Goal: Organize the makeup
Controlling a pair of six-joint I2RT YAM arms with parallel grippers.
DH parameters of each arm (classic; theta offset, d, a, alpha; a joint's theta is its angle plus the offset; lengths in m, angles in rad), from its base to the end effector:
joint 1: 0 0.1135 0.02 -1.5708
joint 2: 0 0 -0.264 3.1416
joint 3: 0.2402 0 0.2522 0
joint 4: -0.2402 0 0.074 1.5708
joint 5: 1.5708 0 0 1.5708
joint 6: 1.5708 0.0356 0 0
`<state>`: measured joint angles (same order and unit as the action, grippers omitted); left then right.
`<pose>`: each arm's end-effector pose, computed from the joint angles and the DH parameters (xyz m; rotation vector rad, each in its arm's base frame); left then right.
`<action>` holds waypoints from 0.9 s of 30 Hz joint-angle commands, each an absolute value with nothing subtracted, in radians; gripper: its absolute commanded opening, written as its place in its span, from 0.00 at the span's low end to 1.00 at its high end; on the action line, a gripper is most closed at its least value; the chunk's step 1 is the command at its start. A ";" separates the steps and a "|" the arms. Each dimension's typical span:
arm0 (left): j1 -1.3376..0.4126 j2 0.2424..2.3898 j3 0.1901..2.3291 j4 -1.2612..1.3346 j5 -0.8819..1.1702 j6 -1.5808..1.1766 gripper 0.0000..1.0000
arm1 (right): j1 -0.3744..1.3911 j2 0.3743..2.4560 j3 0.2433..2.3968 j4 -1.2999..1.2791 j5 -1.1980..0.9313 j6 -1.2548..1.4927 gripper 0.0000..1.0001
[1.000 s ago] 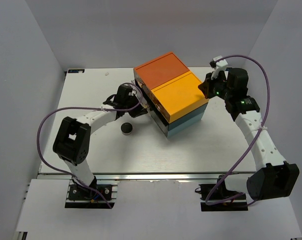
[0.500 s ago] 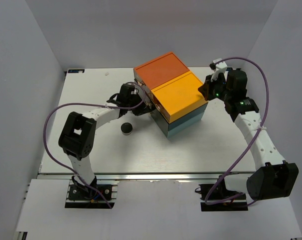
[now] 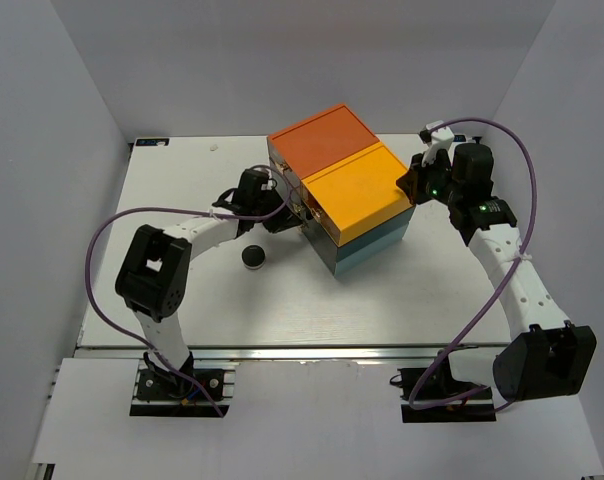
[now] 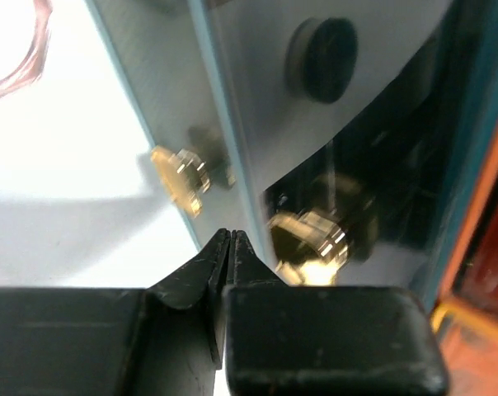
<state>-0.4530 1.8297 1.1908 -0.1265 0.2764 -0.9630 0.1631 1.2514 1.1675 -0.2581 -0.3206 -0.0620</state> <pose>0.3537 -0.1830 0.1958 -0.4932 2.4863 -0.9683 0.2821 0.0578 0.3673 -0.4287 1.8636 0.3745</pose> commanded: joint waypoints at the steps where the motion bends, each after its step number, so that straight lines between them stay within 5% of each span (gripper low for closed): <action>1: -0.446 1.734 1.134 -0.098 0.247 -0.956 0.15 | 0.156 1.221 1.158 -0.224 -0.341 -0.064 0.00; 3: -0.440 1.726 1.103 -0.083 0.253 -0.969 0.33 | 0.158 1.221 1.155 -0.221 -0.345 -0.061 0.00; 11: -0.439 1.796 1.170 -0.101 0.264 -0.939 0.49 | 0.156 1.226 1.158 -0.221 -0.348 -0.060 0.00; 27: -0.436 1.927 1.221 -0.095 0.279 -0.920 0.41 | 0.147 1.221 1.154 -0.224 -0.348 -0.064 0.00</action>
<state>-0.4404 1.9251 1.1820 -0.0929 0.2852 -0.9436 0.1528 1.2495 1.1618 -0.2577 -0.3401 -0.0601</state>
